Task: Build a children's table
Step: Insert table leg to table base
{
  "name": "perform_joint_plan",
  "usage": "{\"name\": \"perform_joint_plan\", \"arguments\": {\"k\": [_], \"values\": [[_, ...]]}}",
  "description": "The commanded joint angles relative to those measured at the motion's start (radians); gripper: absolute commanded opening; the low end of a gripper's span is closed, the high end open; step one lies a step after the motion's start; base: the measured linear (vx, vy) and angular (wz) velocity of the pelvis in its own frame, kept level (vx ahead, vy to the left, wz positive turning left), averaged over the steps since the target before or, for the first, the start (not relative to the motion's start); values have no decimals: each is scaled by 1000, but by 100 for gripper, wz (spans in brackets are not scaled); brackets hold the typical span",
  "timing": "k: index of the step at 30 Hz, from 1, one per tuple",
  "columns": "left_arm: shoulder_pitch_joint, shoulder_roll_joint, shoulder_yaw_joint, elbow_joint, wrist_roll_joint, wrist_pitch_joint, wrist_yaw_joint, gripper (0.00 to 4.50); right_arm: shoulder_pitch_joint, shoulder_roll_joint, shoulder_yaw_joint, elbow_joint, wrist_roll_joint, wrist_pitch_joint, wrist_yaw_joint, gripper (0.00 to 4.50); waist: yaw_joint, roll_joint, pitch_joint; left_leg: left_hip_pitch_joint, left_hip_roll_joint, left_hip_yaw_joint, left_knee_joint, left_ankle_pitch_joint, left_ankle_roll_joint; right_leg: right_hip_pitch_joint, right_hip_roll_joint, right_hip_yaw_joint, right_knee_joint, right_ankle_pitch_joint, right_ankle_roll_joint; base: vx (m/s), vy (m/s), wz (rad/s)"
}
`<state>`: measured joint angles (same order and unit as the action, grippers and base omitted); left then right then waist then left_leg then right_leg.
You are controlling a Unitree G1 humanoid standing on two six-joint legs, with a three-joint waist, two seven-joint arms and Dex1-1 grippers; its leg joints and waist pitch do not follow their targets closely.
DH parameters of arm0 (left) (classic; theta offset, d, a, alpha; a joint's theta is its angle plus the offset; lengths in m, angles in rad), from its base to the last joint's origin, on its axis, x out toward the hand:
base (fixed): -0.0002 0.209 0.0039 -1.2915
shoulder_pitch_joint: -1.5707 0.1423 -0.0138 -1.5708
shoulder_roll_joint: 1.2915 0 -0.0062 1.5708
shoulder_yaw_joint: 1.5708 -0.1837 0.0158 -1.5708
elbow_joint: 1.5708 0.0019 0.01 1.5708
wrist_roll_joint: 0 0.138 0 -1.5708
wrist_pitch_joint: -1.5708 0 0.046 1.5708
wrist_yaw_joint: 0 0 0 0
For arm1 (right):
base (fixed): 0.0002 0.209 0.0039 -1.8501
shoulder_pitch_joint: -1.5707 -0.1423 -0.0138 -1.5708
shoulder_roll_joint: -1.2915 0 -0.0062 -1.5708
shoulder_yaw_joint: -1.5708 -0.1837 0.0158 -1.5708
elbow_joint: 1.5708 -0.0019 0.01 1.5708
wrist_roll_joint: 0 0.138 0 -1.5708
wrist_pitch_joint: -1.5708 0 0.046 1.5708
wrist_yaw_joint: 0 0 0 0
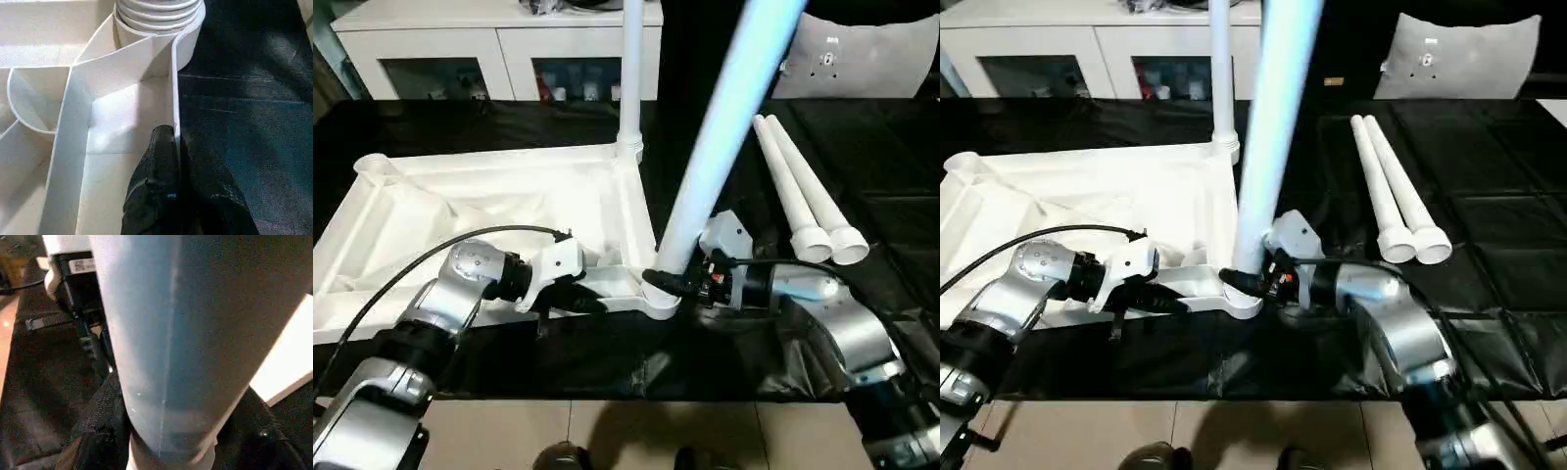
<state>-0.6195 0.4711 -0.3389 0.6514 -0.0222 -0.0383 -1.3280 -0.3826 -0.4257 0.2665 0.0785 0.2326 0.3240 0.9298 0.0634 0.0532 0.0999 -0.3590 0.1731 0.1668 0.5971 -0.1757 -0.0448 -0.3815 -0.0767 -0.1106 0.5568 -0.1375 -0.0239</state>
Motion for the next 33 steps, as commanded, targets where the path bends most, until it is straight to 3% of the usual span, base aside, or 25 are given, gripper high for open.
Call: {"name": "perform_joint_plan", "arguments": {"k": [1, 5, 7, 11, 13, 15, 16, 17, 18, 19, 20, 21, 22, 23, 24, 25, 26, 27, 28, 29, 31, 33], "values": [[-81, -11, 18, -4, 2, -55, 22, 0, 65, -12, 120, 86, -44, 81, 64, 188, -13, 11, -47, 46, 53, -35, -84, -526, 1, 12, -78, 34, -110, -652, -69, 0, 0, 0], [-132, -22, 31, 69, 24, -85, 79, 0, 63, 3, 116, 94, -38, 91, 51, 188, -17, 13, -41, 52, 53, -42, -88, -582, -14, 17, -84, 26, -114, -687, -59, 0, 0, 0], [-140, -19, 36, 87, 28, -91, 82, 0, 56, 20, 105, 110, -38, 91, 31, 188, -24, 18, -46, 45, 54, -49, -92, -578, -17, 32, -91, 20, -113, -675, -53, 0, 0, 0], [-128, -8, 44, 86, 24, -84, 72, 0, 37, 52, 84, 138, -46, 88, -11, 188, -32, 17, -43, 46, 53, -49, -92, -586, -19, 26, -95, 19, -115, -684, -60, 0, 0, 0], [-120, -4, 50, 87, 22, -85, 67, 0, 30, 66, 74, 149, -50, 83, -33, 188, -40, 16, -39, 46, 53, -52, -92, -606, -21, 24, -94, 12, -120, -712, -48, 0, 0, 0], [-106, 1, 55, 69, 17, -69, 69, 0, 25, 76, 66, 158, -53, 80, -54, 188, -45, 16, -37, 46, 53, -54, -92, -622, -24, 25, -94, 4, -123, -732, -35, 0, 0, 0], [-74, 9, 70, 24, 8, -33, 77, 0, 13, 97, 46, 175, -60, 77, -97, 188, -52, 18, -34, 54, 53, -54, -87, -650, -27, 23, -93, -16, -136, -758, -12, 0, 0, 0], [-69, 11, 72, 17, 6, -27, 79, 0, 12, 100, 44, 177, -61, 77, -103, 188, -56, 23, -36, 58, 56, -57, -86, -666, -32, 25, -96, -27, -135, -747, -12, 0, 0, 0], [-48, 16, 80, -17, 1, -2, 87, 0, 5, 113, 33, 187, -65, 77, -130, 188, -66, 38, -30, 46, 72, -69, -107, -739, -45, 42, -86, -43, -121, -702, -6, 0, 0, 0], [-32, 19, 85, -42, -3, 16, 93, 0, -1, 123, 24, 195, -69, 77, -149, 188, -67, 45, -24, 26, 88, -77, -135, -802, -56, 58, -75, -35, -82, -636, -16, 0, 0, 0], [10, 26, 96, -118, -9, 81, 117, 0, -13, 141, 9, 209, -75, 75, -188, 188, -44, 66, -23, -26, 122, -78, -213, -941, -91, 104, -48, -3, 80, -379, -71, 0, 0, 0], [96, 25, 123, -283, -33, 207, 169, 0, -37, 176, -20, 235, -87, 73, -266, 188, -30, 42, -28, -33, 102, -50, -238, -954, -114, 87, -33, 27, 128, -211, -79, -65, -21, 4], [105, 24, 126, -300, -34, 222, 176, 0, -39, 180, -22, 237, -88, 73, -273, 188, -43, -10, -34, 26, 43, -59, -125, -720, -120, 13, -94, 88, 3, -630, -72, 7, -73, -8], [157, 13, 141, -410, -39, 310, 222, 0, -53, 201, -38, 247, -91, 76, -317, 188, -32, -18, -38, 41, 7, -56, 8, -352, -30, -17, -181, 114, -95, -907, -73, 7, -73, -8], [181, 1, 146, -462, -35, 350, 250, 0, -58, 210, -45, 250, -91, 81, -336, 188, -33, -20, -34, 9, 10, -63, 17, -212, 1, 13, -189, 113, -90, -923, -67, 82, -84, -26], [203, -14, 151, -512, -32, 393, 278, 0, -64, 218, -50, 252, -92, 84, -353, 188, -23, -9, -33, -16, 16, -67, -4, -142, 13, 38, -180, 104, -82, -896, -62, 56, -34, -33], [226, -31, 152, -565, -25, 433, 302, 0, -71, 228, -56, 258, -94, 85, -372, 188, -29, 8, -35, -31, 37, -64, -67, -224, -18, 32, -99, 64, -51, -735, -80, 56, -34, -33], [230, -35, 152, -575, -23, 441, 307, 0, -73, 229, -57, 259, -94, 86, -377, 188, -34, 12, -38, -23, 44, -65, -73, -271, -18, 25, -87, 63, -44, -656, -99, 44, -14, -19], [259, -62, 148, -649, -7, 503, 346, 0, -86, 243, -66, 272, -97, 90, -408, 188, -37, 14, -47, -5, 56, -61, -78, -318, -22, 23, -81, 71, -32, -503, -152, 52, -30, 4], [271, -77, 143, -684, -2, 531, 362, 0, -94, 250, -72, 280, -97, 91, -420, 188, -37, 11, -44, -7, 53, -58, -79, -315, -11, 25, -80, 73, -33, -457, -173, 52, -30, 4], [283, -99, 125, -733, 6, 564, 379, 0, -108, 262, -86, 297, -87, 100, -436, 188, -35, 10, -42, -16, 47, -51, -78, -297, 10, 35, -79, 71, -31, -427, -191, 0, 0, 0], [290, -103, 116, -761, 6, 585, 388, 0, -113, 268, -92, 304, -85, 103, -440, 188, -32, 8, -40, -14, 46, -48, -78, -300, 13, 34, -79, 70, -40, -476, -168, 0, 0, 0]]}}
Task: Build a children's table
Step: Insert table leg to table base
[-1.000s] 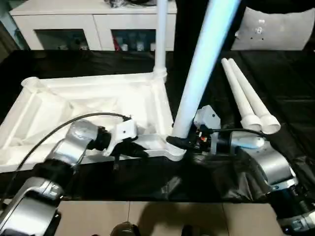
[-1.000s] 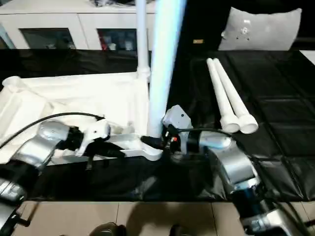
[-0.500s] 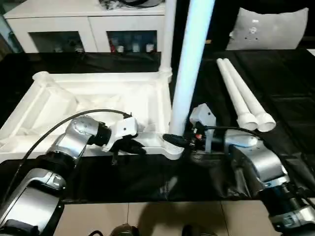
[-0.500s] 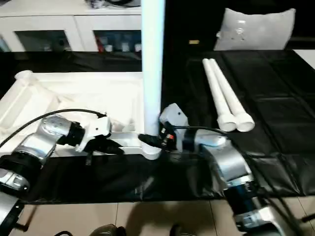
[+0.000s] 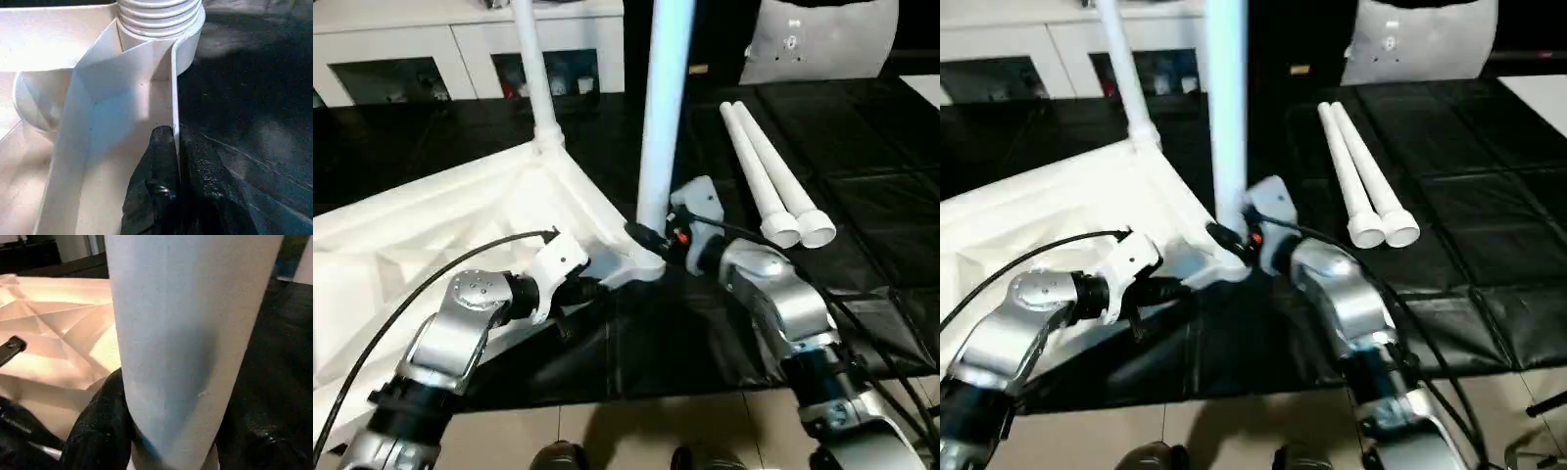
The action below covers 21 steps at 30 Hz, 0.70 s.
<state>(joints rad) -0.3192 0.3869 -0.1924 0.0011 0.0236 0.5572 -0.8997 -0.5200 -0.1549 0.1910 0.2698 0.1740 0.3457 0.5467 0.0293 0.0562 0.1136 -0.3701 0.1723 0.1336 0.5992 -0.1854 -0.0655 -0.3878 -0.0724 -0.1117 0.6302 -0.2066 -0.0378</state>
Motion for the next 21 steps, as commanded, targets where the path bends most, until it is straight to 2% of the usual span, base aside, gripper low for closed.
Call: {"name": "perform_joint_plan", "arguments": {"k": [1, 2, 4, 7, 9, 10, 11, 13, 15, 16, 19, 21], "values": [[-4, -21, -44, -150, -43, 25, -25, 0, 18, 1, -13, 124, -30, 78, -52, 188, 0, -3, -57, -10, 48, -15, -81, -264, 36, 49, -86, 71, -106, -390, -153, 0, 0, 0], [-1, -21, -51, -171, -45, 46, -16, 0, 14, 3, -10, 130, -32, 76, -49, 188, 1, 1, -56, -10, 48, -15, -83, -256, 38, 47, -84, 71, -109, -384, -151, 0, 0, 0], [4, -27, -72, -207, -31, 89, 16, 0, 12, 10, -1, 139, -31, 81, -41, 188, -3, -3, -59, -10, 53, -13, -84, -238, 43, 47, -82, 73, -104, -330, -166, 0, 0, 0], [6, -21, -80, -216, -13, 103, 38, 0, 11, 15, 3, 143, -35, 80, -43, 188, -6, -6, -62, -7, 50, -5, -81, -196, 62, 49, -80, 74, -104, -258, -187, 0, 0, 0], [4, -18, -79, -211, -8, 100, 38, 0, 11, 17, 1, 145, -33, 77, -43, 188, -6, -5, -62, -5, 50, -4, -82, -188, 67, 49, -81, 73, -106, -260, -186, 0, 0, 0], [0, -15, -72, -205, -6, 100, 39, 0, 9, 20, -5, 151, -30, 69, -44, 223, -6, -4, -61, -5, 51, -4, -82, -189, 67, 49, -80, 74, -107, -263, -185, 0, 0, 0], [-2, -14, -69, -203, -6, 102, 40, 0, 9, 21, -7, 154, -30, 66, -46, 223, -7, -4, -61, -4, 51, -4, -83, -193, 66, 49, -80, 73, -108, -267, -185, 0, 0, 0], [-11, -3, -59, -189, -8, 97, 42, 0, 6, 20, -12, 163, -32, 51, -47, 261, -8, 1, -59, -1, 52, -4, -85, -224, 56, 46, -80, 76, -111, -300, -181, 0, 0, 0], [-15, 3, -57, -186, -12, 99, 46, 0, 6, 19, -14, 165, -33, 45, -45, 264, -5, 0, -59, 3, 53, -4, -86, -226, 48, 43, -80, 78, -113, -306, -184, 0, 0, 0], [-25, 14, -51, -165, -17, 83, 48, 0, 10, 10, -11, 166, -43, 9, -39, 279, 0, 2, -67, 4, 53, -1, -80, -200, 48, 46, -80, 81, -109, -257, -191, 0, 0, 0], [-30, 15, -44, -150, -24, 70, 44, 0, 15, 4, -10, 165, -55, -9, -39, 307, 3, 1, -70, 0, 55, -1, -80, -147, 63, 48, -75, 81, -95, -142, -217, 0, 0, 0], [-42, 18, -33, -123, -34, 49, 33, 0, 26, -10, -6, 160, -66, -33, -28, 320, 9, 6, -76, 0, 53, 2, -75, -120, 69, 48, -76, 81, -91, -93, -232, 0, 0, 0]]}}
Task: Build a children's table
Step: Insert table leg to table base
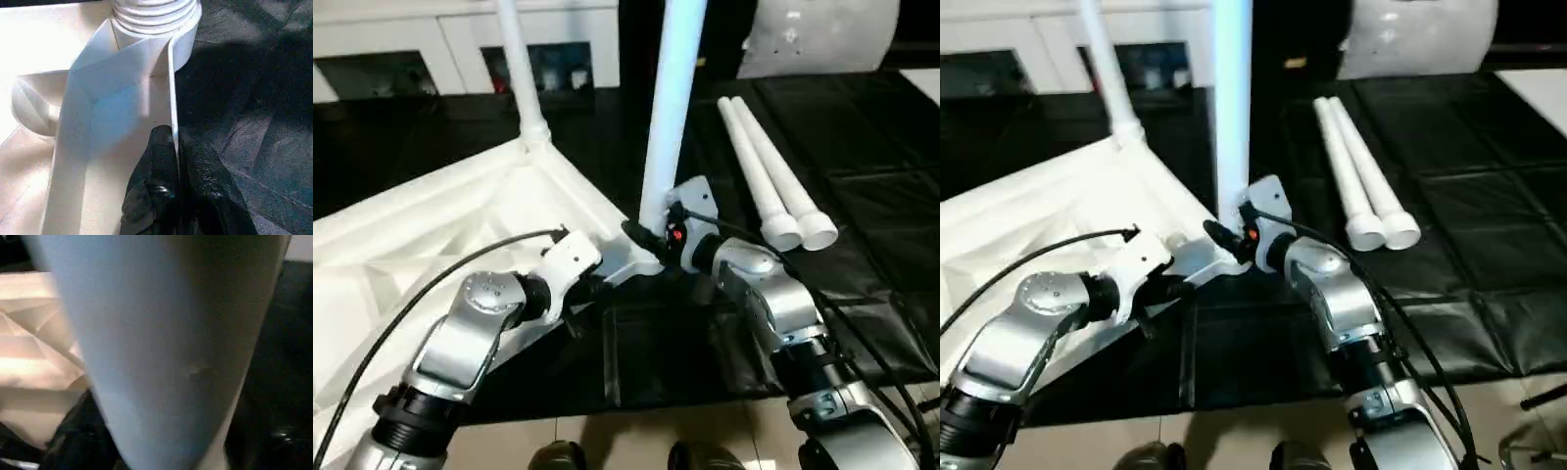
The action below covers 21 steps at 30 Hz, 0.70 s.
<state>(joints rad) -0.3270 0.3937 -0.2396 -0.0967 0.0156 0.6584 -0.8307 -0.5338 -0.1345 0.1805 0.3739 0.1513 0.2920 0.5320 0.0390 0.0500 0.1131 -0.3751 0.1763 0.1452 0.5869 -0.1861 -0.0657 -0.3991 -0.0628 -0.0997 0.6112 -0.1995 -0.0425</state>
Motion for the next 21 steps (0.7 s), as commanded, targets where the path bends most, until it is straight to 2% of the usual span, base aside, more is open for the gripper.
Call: {"name": "perform_joint_plan", "arguments": {"k": [1, 4, 9, 10, 13, 14, 15, 17, 21], "values": [[-38, 15, 17, -14, -29, -61, -43, 0, 46, -36, 3, 51, -41, 11, -2, 320, 2, 9, -75, 3, 49, -9, -62, -101, 76, 61, -83, 69, -69, -69, -231, 0, 0, 0], [-55, 28, 22, 32, -36, -107, -63, 0, 72, -62, 4, 23, -30, -28, 50, 355, 9, 8, -76, 2, 47, -8, -60, -109, 86, 63, -83, 68, -70, -63, -233, 0, 0, 0], [-83, 51, 20, 98, -53, -175, -110, 0, 124, -114, -7, -31, 3, -56, 133, 385, 17, 4, -74, 0, 49, -8, -60, -109, 98, 63, -86, 69, -71, -77, -221, 0, 0, 0], [-96, 73, 6, 134, -53, -230, -151, 0, 150, -143, -21, -55, 17, -65, 162, 396, 19, 4, -75, 2, 51, -8, -60, -107, 100, 62, -85, 69, -71, -78, -217, 0, 0, 0], [-116, 102, -14, 194, -52, -301, -209, 0, 190, -200, -35, -90, 31, -98, 217, 416, 22, 2, -75, -1, 49, -8, -59, -111, 109, 63, -86, 68, -72, -80, -212, 0, 0, 0], [-118, 106, -17, 203, -56, -315, -224, 0, 196, -210, -40, -98, 35, -101, 226, 428, 22, 7, -75, -1, 51, -10, -60, -114, 106, 64, -87, 68, -71, -83, -213, 0, 0, 0], [-122, 109, -19, 218, -61, -337, -245, 0, 206, -223, -48, -111, 44, -110, 243, 428, 21, 4, -73, 0, 48, -8, -60, -121, 109, 62, -85, 67, -77, -103, -210, 0, 0, 0], [-127, 108, -19, 245, -81, -380, -292, 0, 221, -250, -60, -135, 60, -124, 280, 439, 21, 5, -73, 1, 49, -7, -59, -125, 106, 62, -86, 68, -78, -114, -216, 0, 0, 0], [-133, 106, -25, 278, -109, -422, -360, 0, 233, -288, -60, -168, 79, -136, 345, 445, 22, 3, -75, 0, 52, -8, -58, -115, 118, 62, -87, 67, -72, -86, -229, 0, 0, 0]]}}
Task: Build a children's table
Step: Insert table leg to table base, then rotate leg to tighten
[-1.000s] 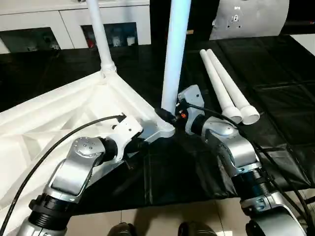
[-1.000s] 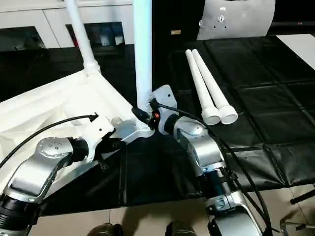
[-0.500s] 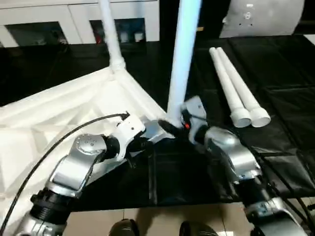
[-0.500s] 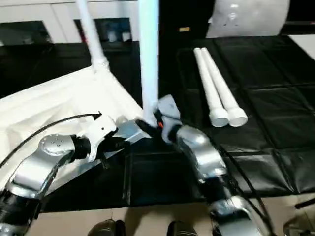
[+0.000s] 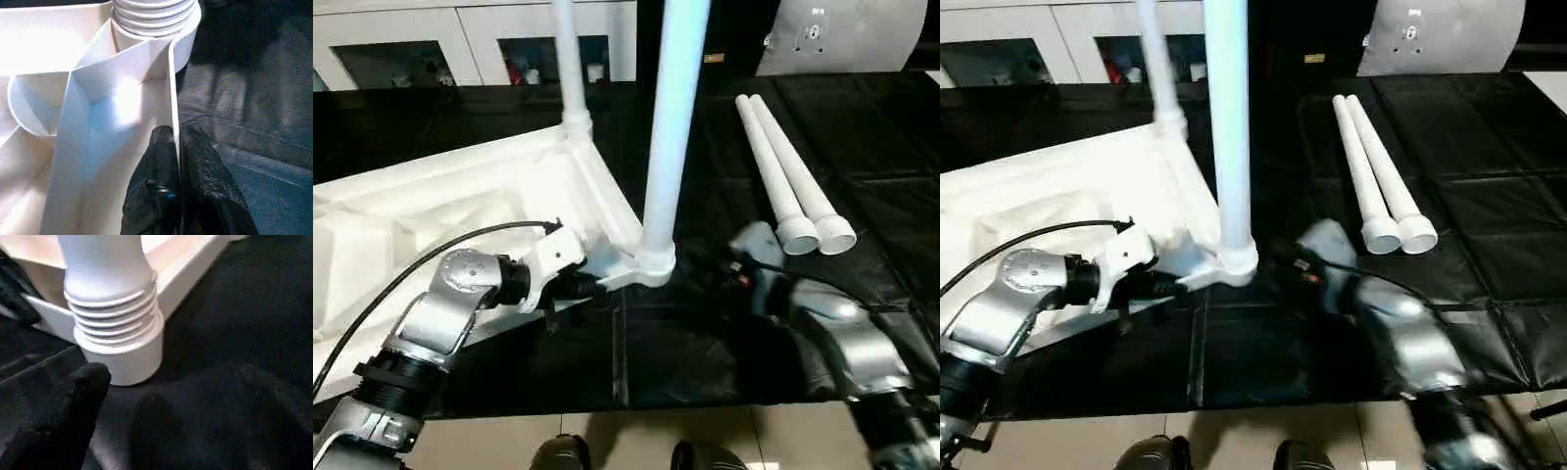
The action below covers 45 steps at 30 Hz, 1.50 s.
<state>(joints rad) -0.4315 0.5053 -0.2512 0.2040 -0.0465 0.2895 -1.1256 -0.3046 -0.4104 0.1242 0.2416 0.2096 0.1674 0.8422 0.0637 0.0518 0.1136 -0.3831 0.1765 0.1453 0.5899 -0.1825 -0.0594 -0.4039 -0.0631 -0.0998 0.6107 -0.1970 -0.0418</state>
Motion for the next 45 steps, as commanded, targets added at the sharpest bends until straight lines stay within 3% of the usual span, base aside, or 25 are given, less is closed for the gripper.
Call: {"name": "perform_joint_plan", "arguments": {"k": [1, 9, 12, 14, 15, 19, 25, 32, 38, 39, 41, 45], "values": [[-40, 2, -33, 16, -63, -97, -128, 0, 1, -45, 7, -67, 36, -18, 94, 445, -1, 3, -75, 9, 50, -7, -60, -122, 118, 67, -86, 66, -76, -100, -226, 0, 0, 0], [-68, 20, -81, 83, -33, -187, -221, 0, -53, -65, 65, -60, 40, -29, 237, 445, 12, 2, -80, 9, 55, -7, -58, -107, 124, 67, -87, 65, -68, -89, -236, 0, 0, 0], [-75, 20, -86, 100, -25, -209, -232, 0, -64, -71, 87, -57, 48, -19, 284, 417, 16, -3, -82, 10, 55, -5, -56, -92, 133, 67, -88, 65, -66, -80, -240, 0, 0, 0], [-82, 18, -90, 116, -24, -225, -236, 0, -71, -74, 102, -54, 47, -20, 307, 406, 22, 0, -82, 10, 57, -4, -55, -89, 134, 65, -88, 66, -66, -88, -237, 0, 0, 0], [-84, 18, -91, 120, -24, -230, -240, 0, -78, -70, 106, -46, 45, -22, 314, 385, 23, -5, -83, 11, 57, -4, -55, -82, 134, 65, -88, 66, -65, -80, -238, 0, 0, 0], [-86, 17, -97, 125, -25, -241, -252, 0, -98, -56, 112, -25, 44, -21, 333, 367, 23, -5, -85, 9, 57, -4, -54, -84, 129, 66, -89, 65, -62, -83, -240, 0, 0, 0], [-83, 18, -103, 130, -22, -253, -253, 0, -114, -56, 125, -8, 51, -4, 373, 305, 25, -7, -90, 7, 56, -4, -50, -53, 140, 67, -89, 65, -57, -61, -238, 0, 0, 0], [-81, 20, -102, 149, -13, -270, -248, 0, -114, -50, 135, 6, 52, 14, 400, 274, 26, -9, -85, 6, 55, -3, -52, -77, 126, 66, -90, 65, -63, -108, -226, 0, 0, 0], [-72, 5, -82, 143, -18, -231, -195, 0, -70, -35, 139, -42, 82, 92, 388, 272, 26, -7, -80, 9, 56, -4, -54, -83, 125, 63, -89, 66, -64, -113, -225, 0, 0, 0], [-71, -5, -73, 136, -19, -210, -167, 0, -51, -18, 130, -65, 97, 116, 358, 272, 27, -5, -71, 8, 57, -4, -56, -88, 126, 58, -89, 67, -66, -118, -225, 0, 0, 0], [-72, -16, -65, 130, -16, -188, -134, 0, -33, 1, 121, -90, 109, 146, 320, 272, 29, -6, -71, 12, 60, -5, -59, -107, 119, 58, -90, 68, -70, -146, -221, 0, 0, 0], [-78, -102, -18, 64, -11, -29, 53, 0, 40, 137, 114, -177, 54, 211, 54, 271, 19, -3, -49, 15, 58, -7, -73, -192, 65, 50, -92, 70, -87, -302, -183, 0, 0, 0]]}}
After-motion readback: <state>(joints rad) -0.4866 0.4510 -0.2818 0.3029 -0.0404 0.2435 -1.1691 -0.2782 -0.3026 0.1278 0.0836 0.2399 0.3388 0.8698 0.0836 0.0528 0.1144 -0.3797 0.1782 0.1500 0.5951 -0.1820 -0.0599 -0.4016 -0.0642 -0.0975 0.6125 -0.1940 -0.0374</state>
